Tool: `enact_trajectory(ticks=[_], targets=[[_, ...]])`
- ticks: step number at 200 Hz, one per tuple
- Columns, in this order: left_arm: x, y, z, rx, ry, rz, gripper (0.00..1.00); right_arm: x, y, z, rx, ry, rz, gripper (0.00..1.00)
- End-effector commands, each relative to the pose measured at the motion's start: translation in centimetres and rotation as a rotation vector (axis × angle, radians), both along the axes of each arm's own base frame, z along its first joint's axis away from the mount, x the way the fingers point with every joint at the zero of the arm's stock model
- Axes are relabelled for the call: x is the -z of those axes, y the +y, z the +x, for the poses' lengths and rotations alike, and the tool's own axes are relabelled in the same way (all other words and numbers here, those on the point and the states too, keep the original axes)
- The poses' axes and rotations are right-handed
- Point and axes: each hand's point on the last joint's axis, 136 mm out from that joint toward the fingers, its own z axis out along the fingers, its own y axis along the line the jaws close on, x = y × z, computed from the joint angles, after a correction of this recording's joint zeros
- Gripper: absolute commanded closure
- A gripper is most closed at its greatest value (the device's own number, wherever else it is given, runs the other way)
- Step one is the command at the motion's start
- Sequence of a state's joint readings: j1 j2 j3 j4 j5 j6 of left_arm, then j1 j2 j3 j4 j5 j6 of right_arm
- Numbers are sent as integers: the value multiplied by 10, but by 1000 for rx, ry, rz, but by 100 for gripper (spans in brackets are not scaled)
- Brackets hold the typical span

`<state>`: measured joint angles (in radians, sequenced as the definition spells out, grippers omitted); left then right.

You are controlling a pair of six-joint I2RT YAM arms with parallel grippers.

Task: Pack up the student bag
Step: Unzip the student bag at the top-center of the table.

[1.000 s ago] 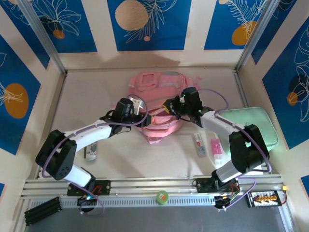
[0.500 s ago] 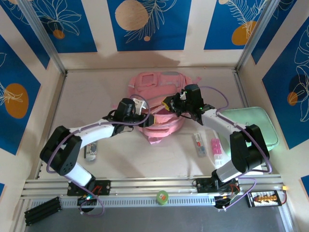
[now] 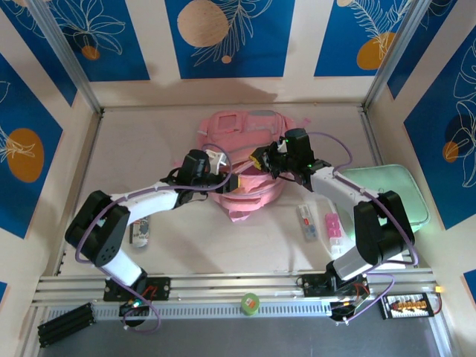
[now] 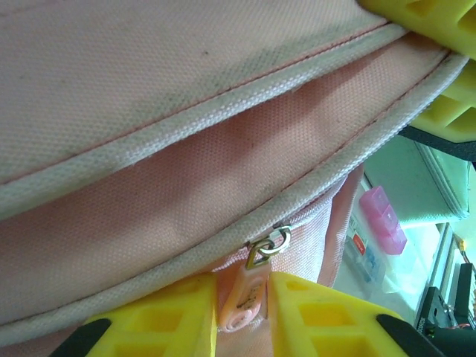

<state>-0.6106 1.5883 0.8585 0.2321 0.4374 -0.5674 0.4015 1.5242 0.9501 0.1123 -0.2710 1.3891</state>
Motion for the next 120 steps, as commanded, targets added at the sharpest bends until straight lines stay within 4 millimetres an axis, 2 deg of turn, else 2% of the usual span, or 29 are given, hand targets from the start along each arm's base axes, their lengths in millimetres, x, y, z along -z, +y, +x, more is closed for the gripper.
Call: enact_trajectory(ticks=[1,42,66,97,120], targets=[[-23,-9,8,6,-65,-56,75,-37,17,0,-81,-97,74,88],[-15,-5,15,-46,-36,-22,75,-35,16,-1,-83,-95,67,88],[-12,-2,16,-63,-32,3,85,-34,14,0,-73,-96,54,88],[-7,13,13,-93,-40,75,100,-33,8,0,-58,-101,31,88],[1,26,9,-114,-27,143,100,-33,2,2,-47,-110,16,88]])
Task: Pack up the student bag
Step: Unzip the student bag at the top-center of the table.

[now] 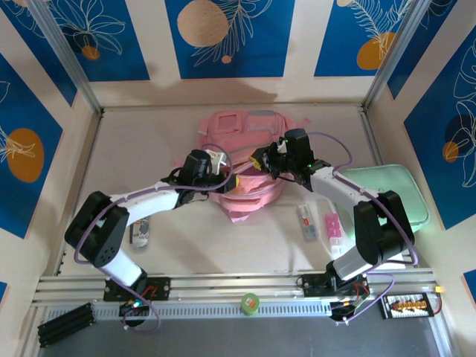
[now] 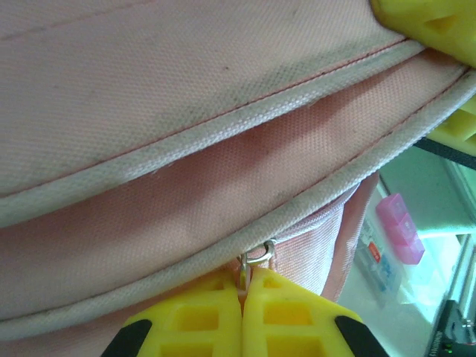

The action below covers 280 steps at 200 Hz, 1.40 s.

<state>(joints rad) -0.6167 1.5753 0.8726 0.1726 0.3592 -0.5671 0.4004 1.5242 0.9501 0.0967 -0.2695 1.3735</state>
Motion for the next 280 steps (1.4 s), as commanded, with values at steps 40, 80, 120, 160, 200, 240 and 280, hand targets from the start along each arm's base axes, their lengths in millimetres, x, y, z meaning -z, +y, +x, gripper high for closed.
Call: enact_trajectory(ticks=[40,80,120,160,200,240,280], targets=[[14,50,-4,-95,4,199,100,-35,-15,5,-2,-119,9,89],[32,100,1,-190,45,315,100,-41,-30,5,9,-152,6,93],[32,123,32,-185,0,400,100,-49,-33,-2,-22,-167,42,95],[25,132,64,17,-178,566,100,-59,-40,-8,-87,-183,74,95],[16,125,85,204,-302,566,100,-62,-48,-17,-166,-199,41,95],[25,128,114,239,-278,602,100,-65,-43,-24,-215,-211,68,95],[17,128,134,162,-261,580,94,-62,-44,-23,-209,-202,60,95]])
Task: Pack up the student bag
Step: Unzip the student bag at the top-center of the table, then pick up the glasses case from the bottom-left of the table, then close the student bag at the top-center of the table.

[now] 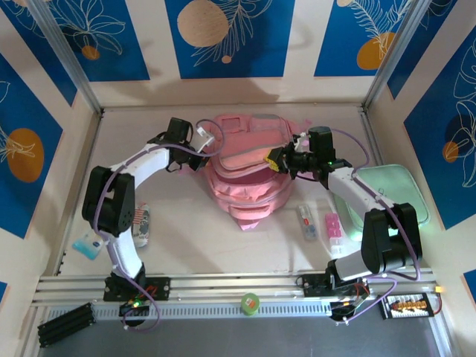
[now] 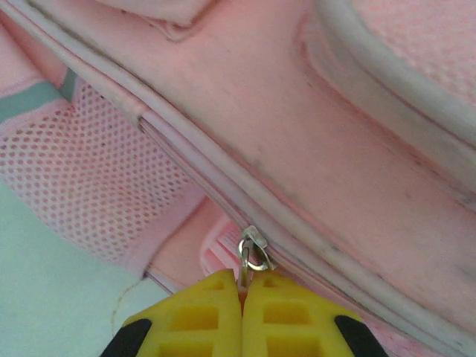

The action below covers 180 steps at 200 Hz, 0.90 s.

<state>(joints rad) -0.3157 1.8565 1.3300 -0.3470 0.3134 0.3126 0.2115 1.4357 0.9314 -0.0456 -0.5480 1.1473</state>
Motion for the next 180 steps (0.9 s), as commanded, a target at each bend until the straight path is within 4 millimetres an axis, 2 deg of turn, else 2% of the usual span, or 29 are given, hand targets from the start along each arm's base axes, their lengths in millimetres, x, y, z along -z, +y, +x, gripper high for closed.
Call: enact_trajectory(ticks=[1,24,51,58,76,100,126,148,163,180], targets=[[-11,24,22,-98,-28,23,94,-42,3,-5,-66,-138,37,95],[-27,33,23,-198,-54,-1,71,-36,5,0,-34,-123,17,94],[-42,65,6,-460,-29,-16,45,-27,16,10,-5,-111,-8,94],[-42,77,-1,-545,-12,-20,41,-24,21,14,1,-106,-12,94],[-38,97,-30,-712,70,-50,32,-15,35,22,6,-93,-22,94],[-27,115,-76,-839,159,-71,21,0,56,34,-14,-61,-35,94],[-1,158,-134,-1029,248,3,14,15,76,42,-45,-29,-45,94],[15,187,-176,-1145,287,64,8,23,84,45,-53,-11,-50,94],[23,200,-195,-1197,291,110,1,26,86,46,-59,-1,-53,94],[32,214,-209,-1253,290,167,0,28,88,47,-64,8,-54,94]])
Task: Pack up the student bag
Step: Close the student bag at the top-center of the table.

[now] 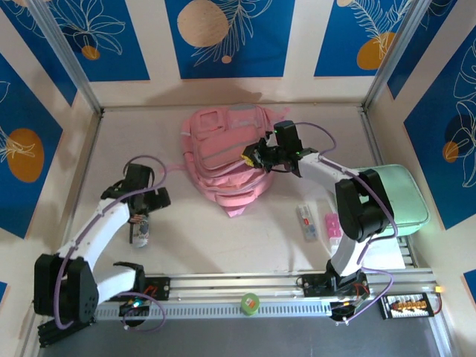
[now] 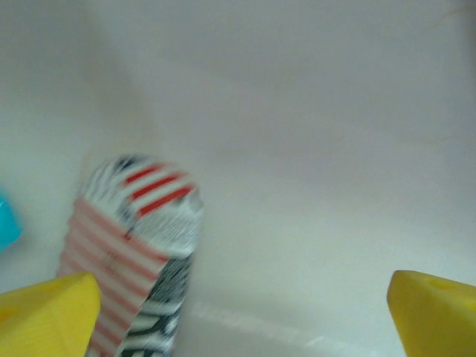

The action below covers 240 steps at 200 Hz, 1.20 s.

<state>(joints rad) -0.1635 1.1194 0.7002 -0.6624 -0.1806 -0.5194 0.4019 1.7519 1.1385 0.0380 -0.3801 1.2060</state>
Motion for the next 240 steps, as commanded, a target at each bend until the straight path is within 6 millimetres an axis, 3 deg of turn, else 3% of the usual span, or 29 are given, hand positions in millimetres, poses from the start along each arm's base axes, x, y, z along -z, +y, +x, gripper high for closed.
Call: enact_trajectory(ticks=[1,52,81,135,210,240], targets=[[12,28,-30,-134,71,91,0,-15,12,3,-36,-31,29,94],[41,40,-34,-226,96,53,0,-17,11,0,-40,-22,23,93],[57,30,-32,-201,134,-40,1,-17,10,-2,-41,-21,24,93],[55,6,-16,-101,130,-154,23,-13,11,-5,-42,-10,28,94],[60,18,-2,-117,169,-88,22,-12,13,-9,-57,-3,37,94],[59,20,3,-119,162,-104,43,-9,12,-13,-68,3,30,93]])
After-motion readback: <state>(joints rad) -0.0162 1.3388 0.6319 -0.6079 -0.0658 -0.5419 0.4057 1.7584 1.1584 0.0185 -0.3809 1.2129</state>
